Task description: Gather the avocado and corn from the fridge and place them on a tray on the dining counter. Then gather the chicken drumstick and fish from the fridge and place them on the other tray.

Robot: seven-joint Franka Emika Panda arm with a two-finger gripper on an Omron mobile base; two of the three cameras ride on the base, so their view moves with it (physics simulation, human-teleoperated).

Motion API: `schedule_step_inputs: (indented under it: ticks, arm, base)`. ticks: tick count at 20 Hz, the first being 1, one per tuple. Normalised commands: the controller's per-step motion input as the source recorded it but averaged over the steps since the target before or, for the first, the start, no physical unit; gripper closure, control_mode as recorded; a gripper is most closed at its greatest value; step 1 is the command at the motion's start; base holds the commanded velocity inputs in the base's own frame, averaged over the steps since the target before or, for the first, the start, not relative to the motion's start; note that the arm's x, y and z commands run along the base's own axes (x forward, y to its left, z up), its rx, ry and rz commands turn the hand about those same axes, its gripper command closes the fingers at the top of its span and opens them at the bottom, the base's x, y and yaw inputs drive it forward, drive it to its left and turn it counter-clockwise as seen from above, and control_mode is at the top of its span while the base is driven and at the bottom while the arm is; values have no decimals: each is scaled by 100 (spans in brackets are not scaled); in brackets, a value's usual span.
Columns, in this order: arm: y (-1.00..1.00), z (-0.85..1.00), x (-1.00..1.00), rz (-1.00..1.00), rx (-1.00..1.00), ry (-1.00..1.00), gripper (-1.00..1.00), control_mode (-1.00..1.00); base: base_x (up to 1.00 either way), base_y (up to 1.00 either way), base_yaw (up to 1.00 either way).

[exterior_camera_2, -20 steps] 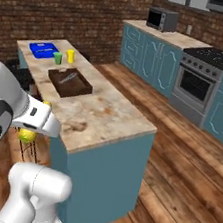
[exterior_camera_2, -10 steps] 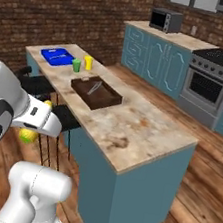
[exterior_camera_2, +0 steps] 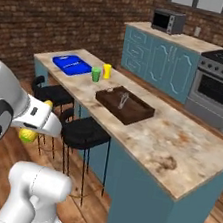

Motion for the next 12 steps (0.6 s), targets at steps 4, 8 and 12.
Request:
schedule_step_inputs:
  ticks: [4, 8, 12]
  arm:
    - [0, 0, 0, 0, 0, 0, 100, 100]
    - [0, 0, 0, 0, 0, 0, 100, 100]
    - [0, 0, 0, 0, 0, 0, 100, 100]
  base:
    - [44, 100, -21]
    - [47, 100, -24]
    - [37, 100, -23]
